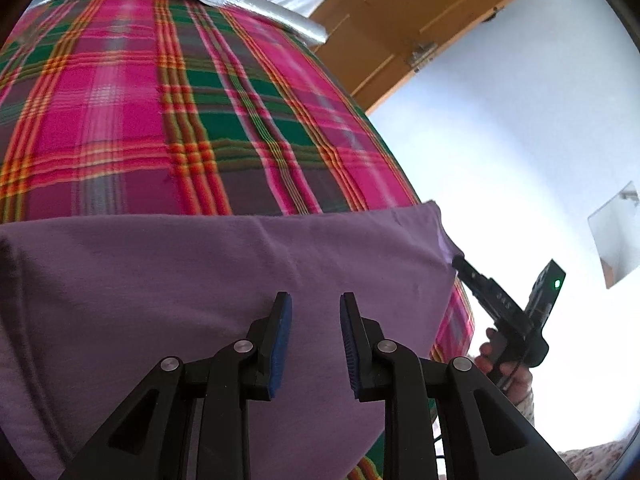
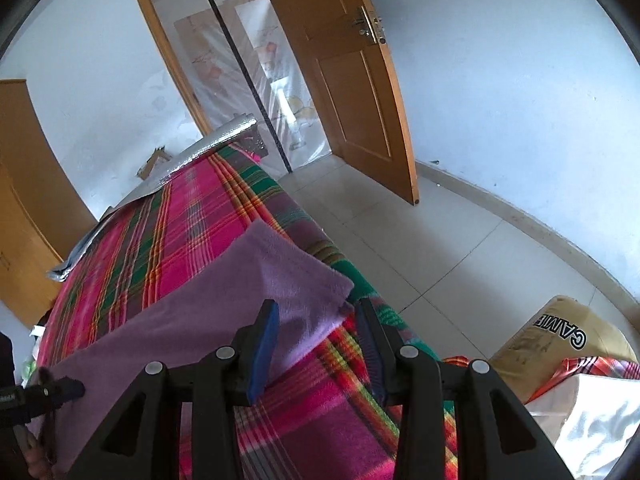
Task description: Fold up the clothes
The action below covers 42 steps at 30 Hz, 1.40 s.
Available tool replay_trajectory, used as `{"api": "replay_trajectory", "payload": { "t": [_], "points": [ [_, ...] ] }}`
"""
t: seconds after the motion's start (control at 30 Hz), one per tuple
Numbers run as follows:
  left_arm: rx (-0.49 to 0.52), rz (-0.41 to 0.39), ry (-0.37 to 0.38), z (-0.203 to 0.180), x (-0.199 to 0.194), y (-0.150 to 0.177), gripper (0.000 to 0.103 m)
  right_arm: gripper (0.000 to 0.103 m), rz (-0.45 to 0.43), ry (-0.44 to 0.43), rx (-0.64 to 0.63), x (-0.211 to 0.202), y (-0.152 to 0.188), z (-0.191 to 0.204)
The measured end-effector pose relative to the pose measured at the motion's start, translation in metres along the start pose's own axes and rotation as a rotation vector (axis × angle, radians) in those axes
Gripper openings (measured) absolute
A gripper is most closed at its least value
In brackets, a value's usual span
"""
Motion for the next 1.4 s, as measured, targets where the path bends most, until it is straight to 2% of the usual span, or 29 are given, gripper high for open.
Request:
{"api": "replay_trajectory", "payload": {
  "t": [0.17, 0.3, 0.43, 0.57, 0.87, 1.2, 1.4],
  "points": [
    [-0.005, 0.008, 0.009, 0.0, 0.008, 0.0, 0.025, 0.037, -0.002, 0.043, -0.015, 0.0, 0.0, 0.007],
    [-0.01, 0.006, 0.017, 0.0, 0.009, 0.0, 0.025, 0.017, 0.001, 0.048, -0.006, 0.002, 0.001, 0.005],
    [-0.01, 0.005, 0.022, 0.002, 0.007, 0.001, 0.026, 0.01, -0.002, 0.022, -0.009, 0.002, -0.001, 0.005],
    [-0.009, 0.004, 0.025, 0.002, 0.006, 0.001, 0.026, 0.009, -0.034, 0.023, -0.025, -0.005, -0.003, 0.004],
    [-0.008, 0.004, 0.021, 0.002, 0.006, -0.001, 0.026, 0.009, -0.017, 0.014, -0.024, 0.001, -0.003, 0.003],
    [-0.028, -0.007, 0.027, 0.002, 0.004, 0.001, 0.026, 0.009, -0.124, -0.02, -0.106, -0.032, -0.012, 0.028],
    [-0.042, -0.01, 0.041, 0.003, 0.001, 0.003, 0.026, 0.009, -0.188, -0.08, -0.184, -0.058, -0.014, 0.058]
  ]
}}
Point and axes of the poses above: each gripper's, at about its wrist camera, not at the fingertips, and x roughly the way its jaws point, z to its left, y to its underside, the point moved 3 cm from there along x, roughly the way its jaws point, and after that the axes turned 12 degrees about y, right-handed, at the moved point
